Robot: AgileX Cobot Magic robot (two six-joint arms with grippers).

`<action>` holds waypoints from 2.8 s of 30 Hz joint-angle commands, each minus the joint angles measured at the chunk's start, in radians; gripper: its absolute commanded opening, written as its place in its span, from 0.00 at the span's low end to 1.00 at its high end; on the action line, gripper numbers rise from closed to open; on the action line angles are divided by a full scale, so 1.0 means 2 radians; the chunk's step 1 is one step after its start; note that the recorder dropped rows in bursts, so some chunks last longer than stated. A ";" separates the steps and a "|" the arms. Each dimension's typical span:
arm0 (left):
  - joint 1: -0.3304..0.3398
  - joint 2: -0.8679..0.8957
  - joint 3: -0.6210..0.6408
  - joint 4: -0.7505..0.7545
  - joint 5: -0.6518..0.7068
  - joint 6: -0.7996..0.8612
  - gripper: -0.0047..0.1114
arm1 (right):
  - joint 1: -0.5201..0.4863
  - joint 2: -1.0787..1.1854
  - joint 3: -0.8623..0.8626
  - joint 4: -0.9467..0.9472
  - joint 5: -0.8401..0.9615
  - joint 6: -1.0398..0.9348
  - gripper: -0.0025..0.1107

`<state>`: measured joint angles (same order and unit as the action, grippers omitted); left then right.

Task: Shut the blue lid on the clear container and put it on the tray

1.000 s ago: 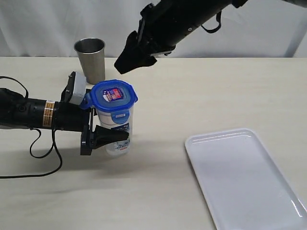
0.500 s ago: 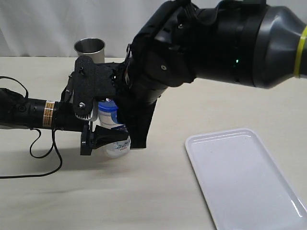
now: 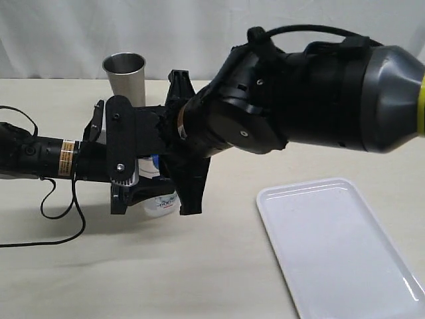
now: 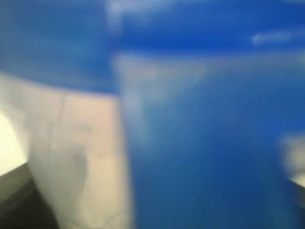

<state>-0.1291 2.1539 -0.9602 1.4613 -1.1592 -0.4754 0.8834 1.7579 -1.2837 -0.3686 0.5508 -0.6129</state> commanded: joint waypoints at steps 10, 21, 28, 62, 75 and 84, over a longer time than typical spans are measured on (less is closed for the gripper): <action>-0.003 -0.004 -0.004 -0.004 -0.031 -0.001 0.04 | 0.002 0.049 0.040 -0.038 -0.021 0.016 0.35; -0.003 -0.004 -0.004 -0.004 -0.031 -0.001 0.04 | 0.002 0.071 0.040 -0.079 -0.020 0.083 0.31; -0.003 -0.004 -0.004 -0.004 -0.031 -0.001 0.04 | 0.002 0.079 0.040 -0.089 -0.022 0.113 0.31; -0.003 -0.004 -0.004 -0.020 -0.031 0.000 0.04 | -0.078 -0.046 -0.003 0.206 -0.039 0.228 0.33; -0.003 -0.004 -0.004 -0.020 -0.022 0.000 0.04 | -0.126 -0.022 -0.073 0.521 0.069 0.117 0.41; -0.003 -0.004 -0.004 -0.018 -0.024 0.000 0.04 | -0.149 0.044 -0.099 0.499 0.114 0.120 0.09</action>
<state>-0.1296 2.1553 -0.9637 1.4361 -1.1789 -0.4769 0.6144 1.8330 -1.4712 0.6663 0.7889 -0.3660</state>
